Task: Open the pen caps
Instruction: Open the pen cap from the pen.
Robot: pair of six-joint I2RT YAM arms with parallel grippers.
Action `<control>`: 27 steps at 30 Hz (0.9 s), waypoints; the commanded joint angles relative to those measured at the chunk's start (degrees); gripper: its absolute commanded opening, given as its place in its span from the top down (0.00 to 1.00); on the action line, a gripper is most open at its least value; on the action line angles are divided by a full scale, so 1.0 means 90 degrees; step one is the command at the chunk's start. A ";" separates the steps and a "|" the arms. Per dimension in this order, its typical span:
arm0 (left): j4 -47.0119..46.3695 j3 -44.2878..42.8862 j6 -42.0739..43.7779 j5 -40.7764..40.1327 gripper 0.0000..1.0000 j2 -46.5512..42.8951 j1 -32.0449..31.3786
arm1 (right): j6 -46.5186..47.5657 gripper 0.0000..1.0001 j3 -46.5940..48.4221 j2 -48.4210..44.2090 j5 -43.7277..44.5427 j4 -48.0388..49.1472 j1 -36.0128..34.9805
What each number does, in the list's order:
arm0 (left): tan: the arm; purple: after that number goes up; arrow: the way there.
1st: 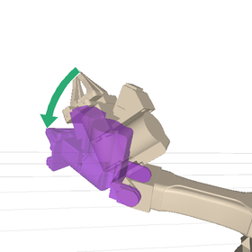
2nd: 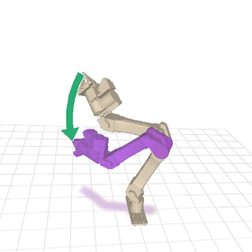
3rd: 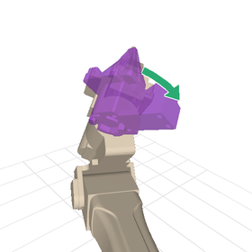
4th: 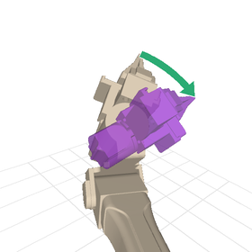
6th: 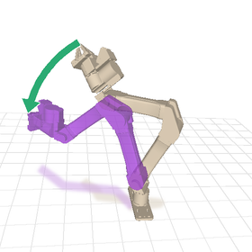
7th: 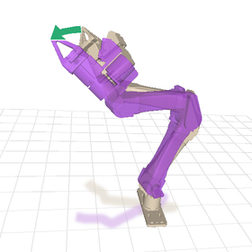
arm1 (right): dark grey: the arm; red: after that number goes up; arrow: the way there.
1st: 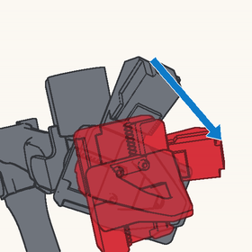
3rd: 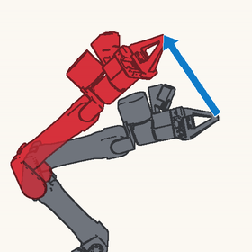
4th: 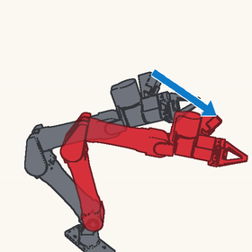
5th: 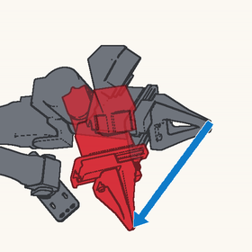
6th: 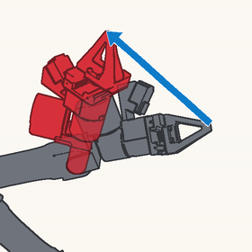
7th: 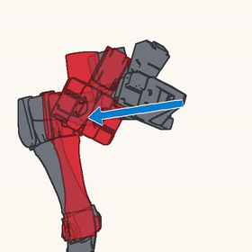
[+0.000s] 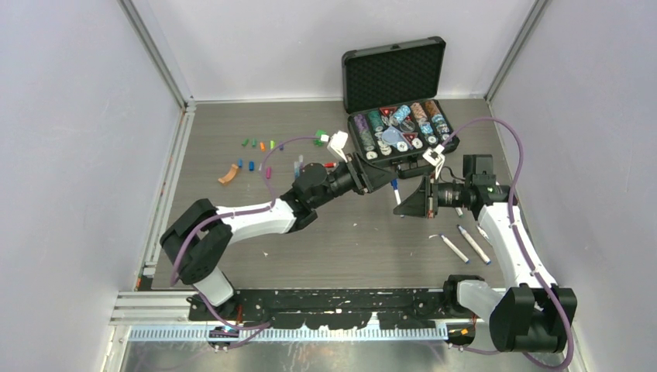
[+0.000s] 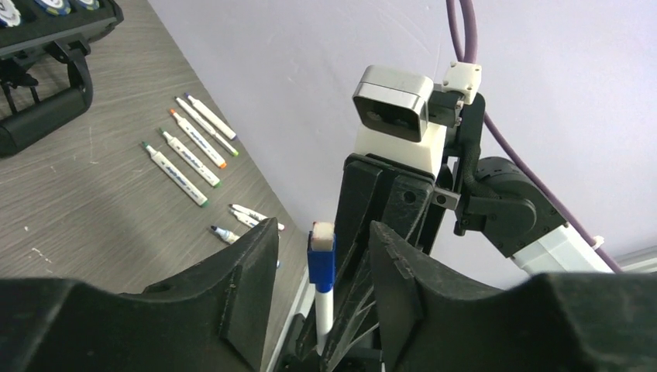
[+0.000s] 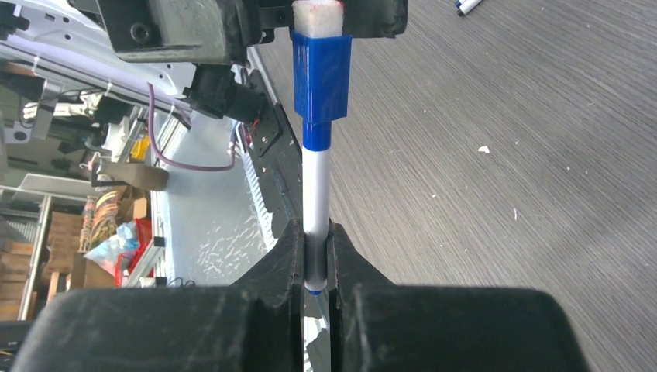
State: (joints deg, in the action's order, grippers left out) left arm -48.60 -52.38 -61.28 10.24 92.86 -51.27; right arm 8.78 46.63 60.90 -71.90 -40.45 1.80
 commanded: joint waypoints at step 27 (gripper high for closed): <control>0.0081 -0.0322 -0.0053 -0.0541 1.00 -0.0539 0.0992 | 0.0475 1.00 0.0202 0.0149 0.0342 -0.0277 -0.0631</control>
State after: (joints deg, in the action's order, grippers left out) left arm -46.87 -52.82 -62.81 12.32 93.78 -49.95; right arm 10.22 47.24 62.41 -70.30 -40.18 -0.62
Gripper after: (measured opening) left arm 0.101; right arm 0.119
